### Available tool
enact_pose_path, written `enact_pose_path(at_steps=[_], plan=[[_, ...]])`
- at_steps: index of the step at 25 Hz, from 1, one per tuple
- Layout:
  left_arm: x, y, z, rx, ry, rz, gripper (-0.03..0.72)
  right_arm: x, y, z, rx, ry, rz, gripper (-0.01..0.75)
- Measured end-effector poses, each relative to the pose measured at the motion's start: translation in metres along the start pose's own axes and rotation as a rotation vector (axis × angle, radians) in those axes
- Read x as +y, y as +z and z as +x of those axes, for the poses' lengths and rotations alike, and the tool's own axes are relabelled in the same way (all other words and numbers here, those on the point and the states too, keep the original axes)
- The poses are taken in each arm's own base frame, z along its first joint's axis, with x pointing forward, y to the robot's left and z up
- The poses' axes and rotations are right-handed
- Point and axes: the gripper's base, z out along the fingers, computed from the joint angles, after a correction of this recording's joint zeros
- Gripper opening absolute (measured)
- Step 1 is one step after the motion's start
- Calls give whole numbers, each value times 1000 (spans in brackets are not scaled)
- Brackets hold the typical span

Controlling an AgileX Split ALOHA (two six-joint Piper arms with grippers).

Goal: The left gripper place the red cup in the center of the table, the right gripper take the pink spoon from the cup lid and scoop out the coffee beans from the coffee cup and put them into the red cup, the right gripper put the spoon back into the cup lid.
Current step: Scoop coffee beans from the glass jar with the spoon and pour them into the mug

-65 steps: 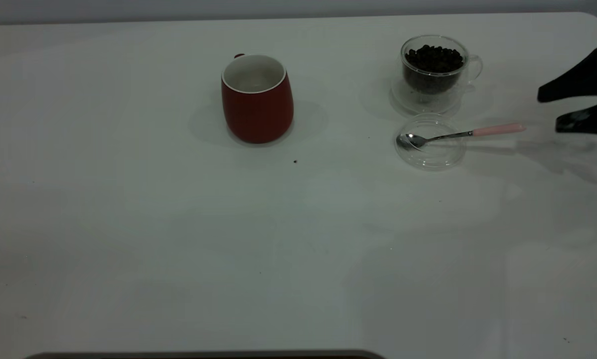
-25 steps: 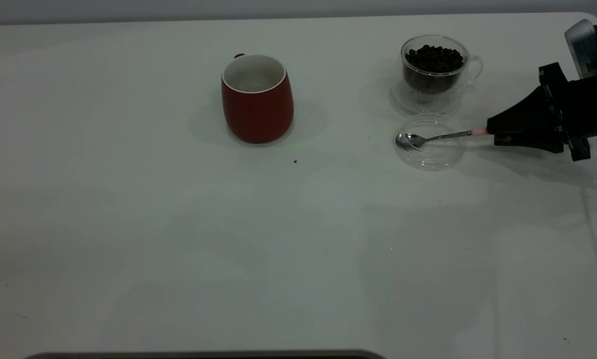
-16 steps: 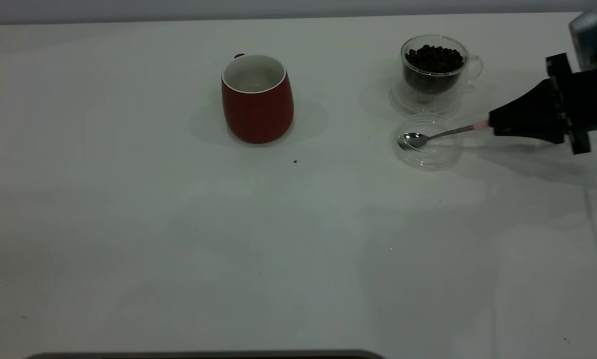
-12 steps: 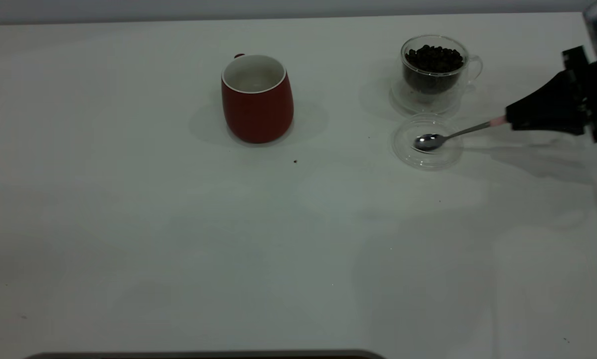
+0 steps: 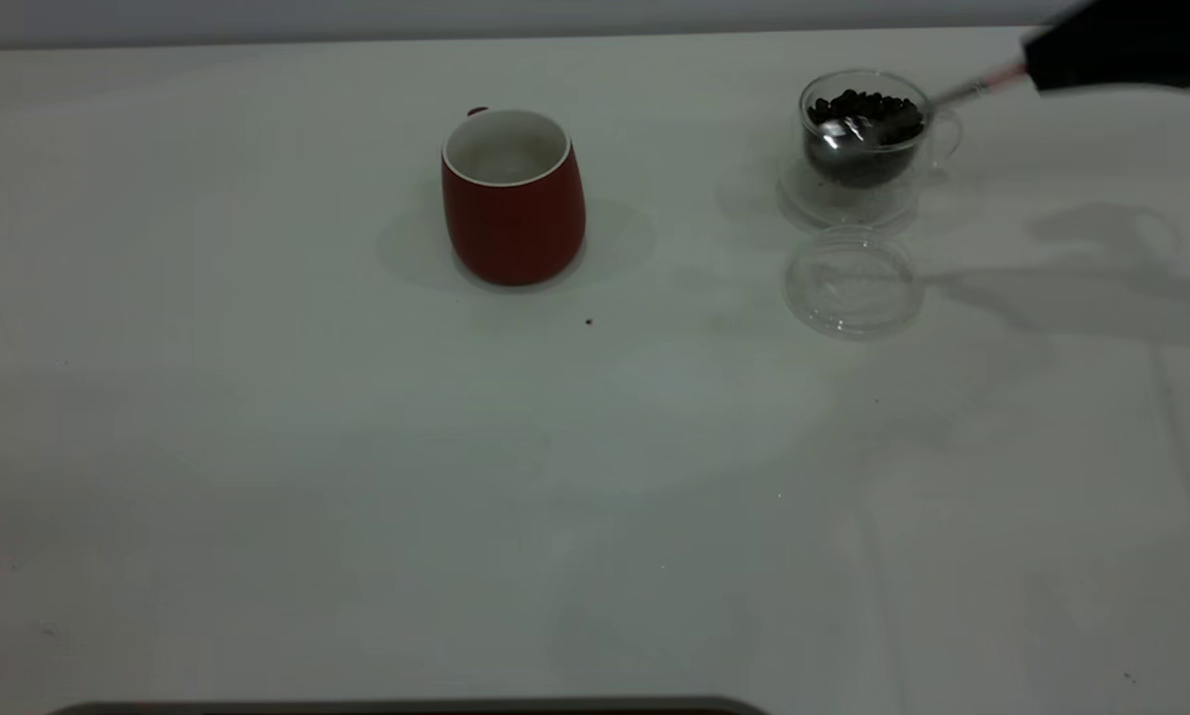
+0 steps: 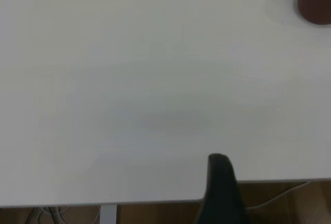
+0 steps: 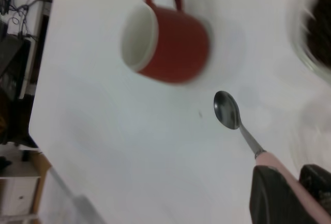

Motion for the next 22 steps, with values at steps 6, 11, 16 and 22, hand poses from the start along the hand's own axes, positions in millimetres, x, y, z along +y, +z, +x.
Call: enact_pose_path(at_steps=[6, 11, 16, 22], plan=[[0, 0, 0, 0, 0, 0, 587, -2, 4, -37, -140, -45, 174, 101], [0, 0, 0, 0, 0, 0, 587, -17, 6, -39, -167, -20, 240, 101], [0, 0, 0, 0, 0, 0, 587, -37, 22, -25, -131, 38, 238, 101], [0, 0, 0, 0, 0, 0, 587, -50, 34, -14, -103, 90, 212, 101]])
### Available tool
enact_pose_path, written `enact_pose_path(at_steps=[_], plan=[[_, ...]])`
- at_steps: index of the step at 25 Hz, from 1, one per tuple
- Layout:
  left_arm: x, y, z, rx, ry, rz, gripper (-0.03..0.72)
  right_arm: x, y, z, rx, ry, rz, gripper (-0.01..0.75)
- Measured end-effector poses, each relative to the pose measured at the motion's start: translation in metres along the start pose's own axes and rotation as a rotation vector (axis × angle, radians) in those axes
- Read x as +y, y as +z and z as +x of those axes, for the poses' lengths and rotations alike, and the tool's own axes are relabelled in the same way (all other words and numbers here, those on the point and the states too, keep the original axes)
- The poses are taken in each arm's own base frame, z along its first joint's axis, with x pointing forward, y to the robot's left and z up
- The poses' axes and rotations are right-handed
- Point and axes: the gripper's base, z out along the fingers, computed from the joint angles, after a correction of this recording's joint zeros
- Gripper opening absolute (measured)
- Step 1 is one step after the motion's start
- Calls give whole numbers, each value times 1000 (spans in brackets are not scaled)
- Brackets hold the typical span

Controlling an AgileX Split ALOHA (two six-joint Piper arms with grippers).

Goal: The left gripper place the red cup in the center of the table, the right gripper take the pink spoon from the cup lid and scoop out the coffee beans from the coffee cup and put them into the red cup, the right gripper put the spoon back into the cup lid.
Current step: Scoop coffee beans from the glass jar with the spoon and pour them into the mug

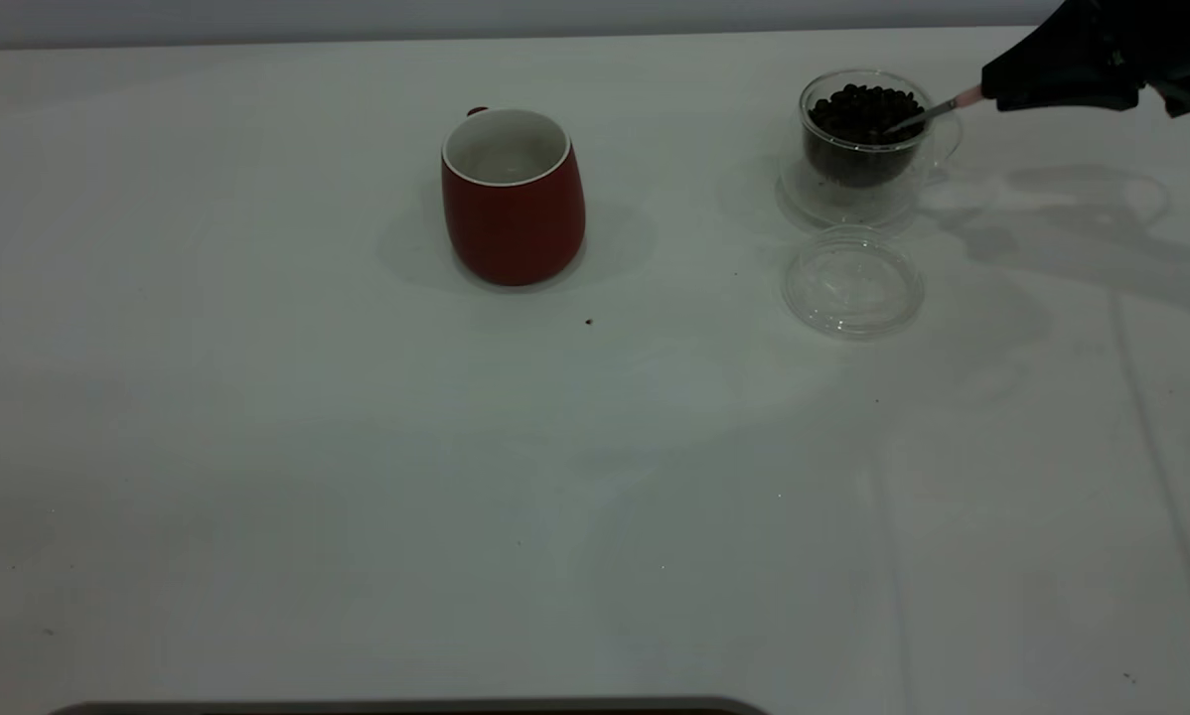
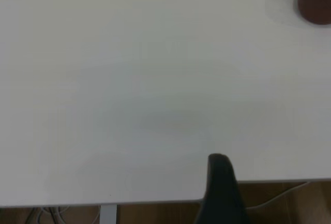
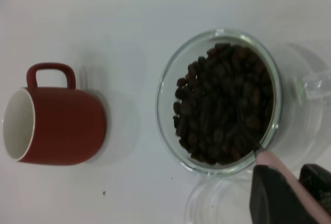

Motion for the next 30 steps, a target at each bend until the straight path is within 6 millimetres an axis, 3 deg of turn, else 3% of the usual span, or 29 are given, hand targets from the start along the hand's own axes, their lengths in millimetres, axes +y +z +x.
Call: enact_pose_path(at_steps=[8, 21, 30], plan=[[0, 0, 0, 0, 0, 0, 587, -1, 0, 1, 2, 23, -38, 101], [0, 0, 0, 0, 0, 1, 587, -17, -19, -1, -26, 135, -82, 101], [0, 0, 0, 0, 0, 1, 587, -13, -21, 0, -11, 222, -134, 101]])
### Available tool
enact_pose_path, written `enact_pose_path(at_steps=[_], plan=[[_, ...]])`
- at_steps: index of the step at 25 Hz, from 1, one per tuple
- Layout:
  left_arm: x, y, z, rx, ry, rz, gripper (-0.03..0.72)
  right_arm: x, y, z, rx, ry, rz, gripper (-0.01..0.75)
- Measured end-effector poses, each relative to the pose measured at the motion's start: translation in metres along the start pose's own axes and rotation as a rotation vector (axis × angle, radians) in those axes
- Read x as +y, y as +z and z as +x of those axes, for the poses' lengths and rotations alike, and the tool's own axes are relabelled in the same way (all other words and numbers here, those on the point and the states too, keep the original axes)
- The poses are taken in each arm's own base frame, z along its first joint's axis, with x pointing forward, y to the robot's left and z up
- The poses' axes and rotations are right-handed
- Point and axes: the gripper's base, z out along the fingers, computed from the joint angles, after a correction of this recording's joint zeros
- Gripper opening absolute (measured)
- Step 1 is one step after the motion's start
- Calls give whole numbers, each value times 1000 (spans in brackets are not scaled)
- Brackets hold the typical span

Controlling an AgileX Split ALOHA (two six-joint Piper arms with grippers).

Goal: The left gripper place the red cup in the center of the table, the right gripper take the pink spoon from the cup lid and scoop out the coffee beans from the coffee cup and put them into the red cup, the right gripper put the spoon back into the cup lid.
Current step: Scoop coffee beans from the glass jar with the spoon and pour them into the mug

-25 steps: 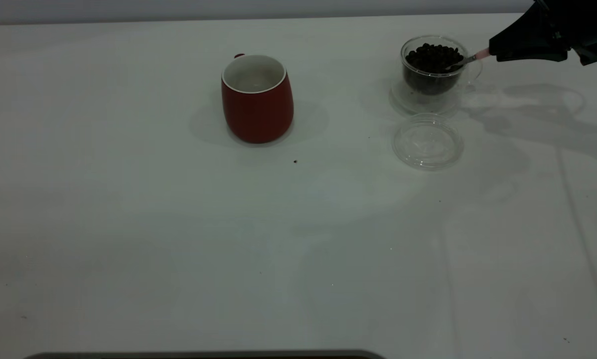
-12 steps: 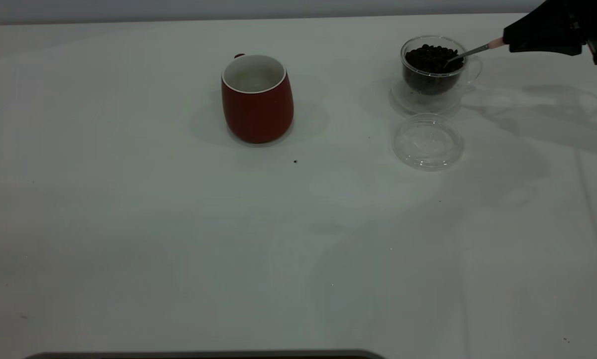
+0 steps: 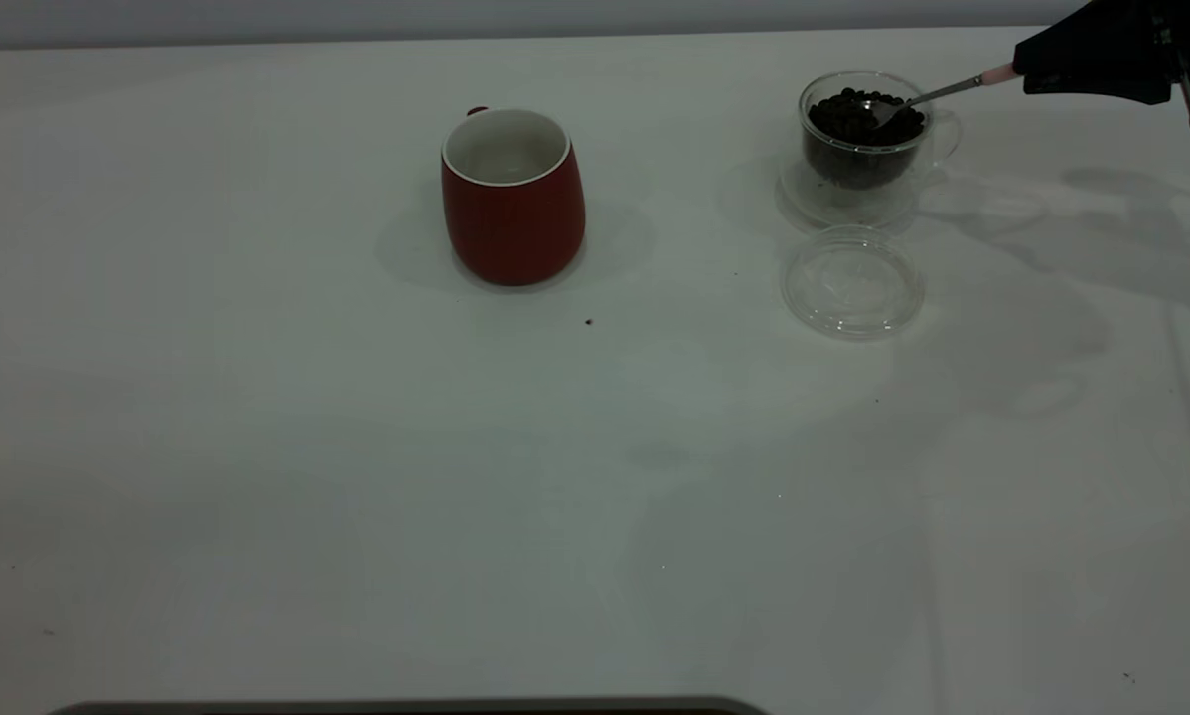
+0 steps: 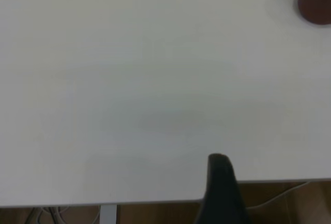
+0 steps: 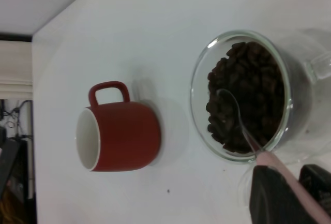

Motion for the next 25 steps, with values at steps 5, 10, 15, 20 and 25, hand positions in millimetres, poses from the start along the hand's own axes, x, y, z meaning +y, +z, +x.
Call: enact_pose_path(at_steps=[5, 10, 15, 20, 25], plan=[[0, 0, 0, 0, 0, 0, 587, -5, -7, -2, -12, 54, -3, 101], [0, 0, 0, 0, 0, 0, 587, -8, -16, -3, -11, 92, -41, 101], [0, 0, 0, 0, 0, 0, 587, -8, -22, -3, -4, 136, -89, 101], [0, 0, 0, 0, 0, 0, 587, -3, -23, -1, 25, 168, -147, 101], [0, 0, 0, 0, 0, 0, 587, 1, -21, -1, 26, 173, -165, 101]])
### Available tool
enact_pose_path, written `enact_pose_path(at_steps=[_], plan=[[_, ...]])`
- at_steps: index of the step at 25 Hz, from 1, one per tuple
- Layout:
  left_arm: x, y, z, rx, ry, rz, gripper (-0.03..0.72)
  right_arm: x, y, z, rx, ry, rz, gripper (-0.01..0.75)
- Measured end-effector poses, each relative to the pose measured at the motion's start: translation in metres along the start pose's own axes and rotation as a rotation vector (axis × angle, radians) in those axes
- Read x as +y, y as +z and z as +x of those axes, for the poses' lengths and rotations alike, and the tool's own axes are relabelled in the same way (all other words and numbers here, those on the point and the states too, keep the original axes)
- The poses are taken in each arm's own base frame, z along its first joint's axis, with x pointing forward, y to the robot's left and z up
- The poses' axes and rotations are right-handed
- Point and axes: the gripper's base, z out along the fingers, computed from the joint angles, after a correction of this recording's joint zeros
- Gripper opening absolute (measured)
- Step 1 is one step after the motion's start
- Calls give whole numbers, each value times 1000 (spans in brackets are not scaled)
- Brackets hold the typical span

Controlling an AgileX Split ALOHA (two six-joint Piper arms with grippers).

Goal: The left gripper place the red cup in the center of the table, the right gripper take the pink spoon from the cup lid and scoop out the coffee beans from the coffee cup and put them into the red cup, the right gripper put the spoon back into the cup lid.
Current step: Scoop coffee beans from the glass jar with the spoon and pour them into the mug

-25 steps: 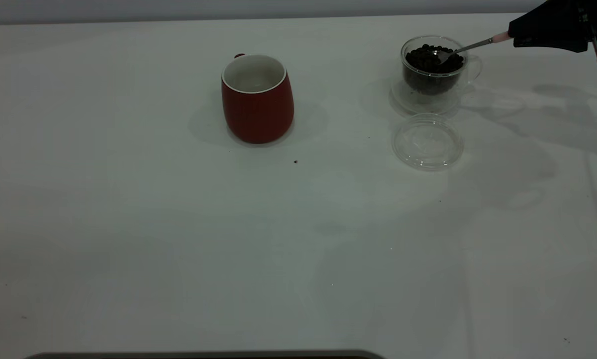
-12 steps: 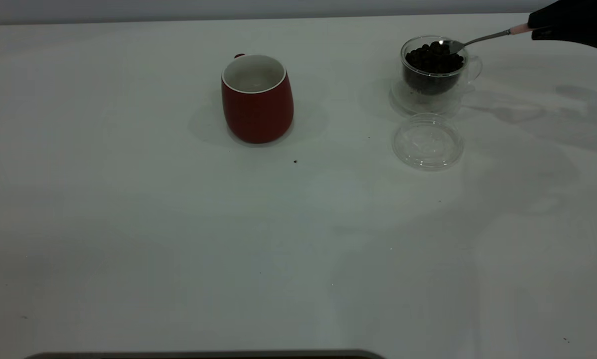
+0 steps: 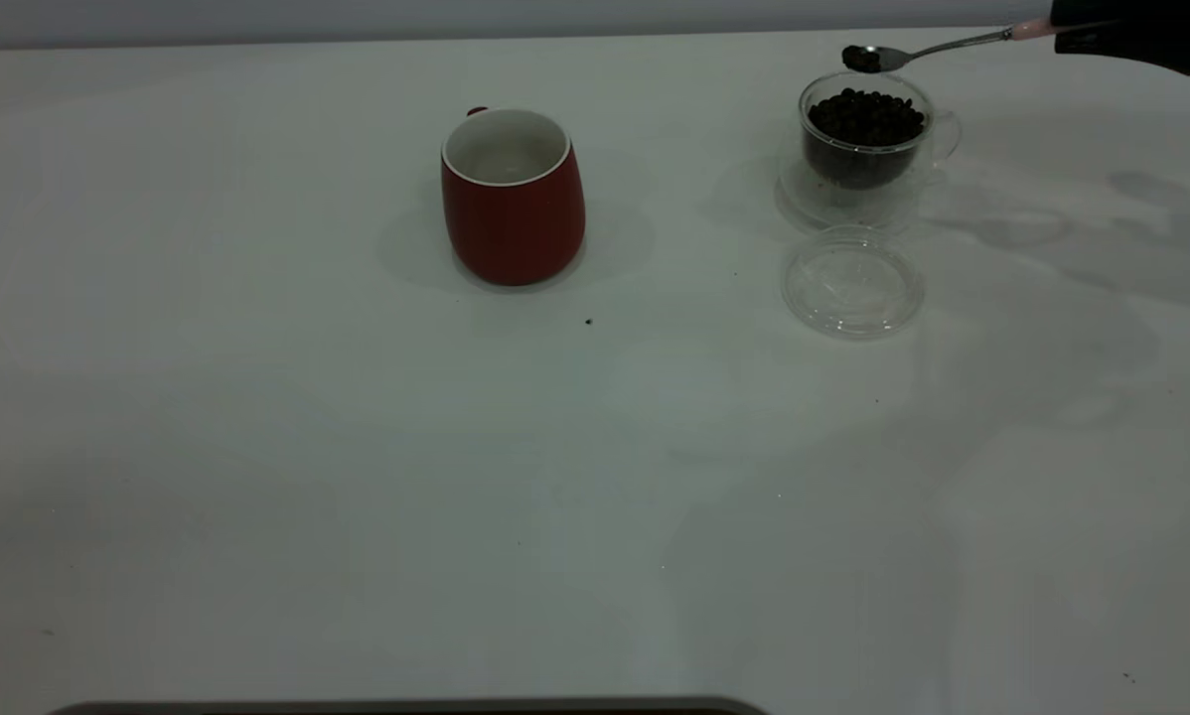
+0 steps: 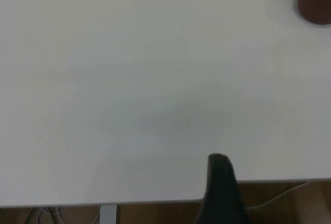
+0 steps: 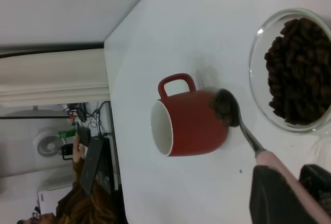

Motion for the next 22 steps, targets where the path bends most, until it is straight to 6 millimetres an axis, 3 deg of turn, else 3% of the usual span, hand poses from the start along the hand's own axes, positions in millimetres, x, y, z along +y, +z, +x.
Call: enact_pose_path(at_steps=[6, 14, 22], plan=[[0, 0, 0, 0, 0, 0, 587, 17, 29, 8, 40, -14, -33, 101], [0, 0, 0, 0, 0, 0, 587, 56, 93, 38, 142, -43, -99, 101], [0, 0, 0, 0, 0, 0, 587, 74, 147, 68, 153, -115, 0, 101]])
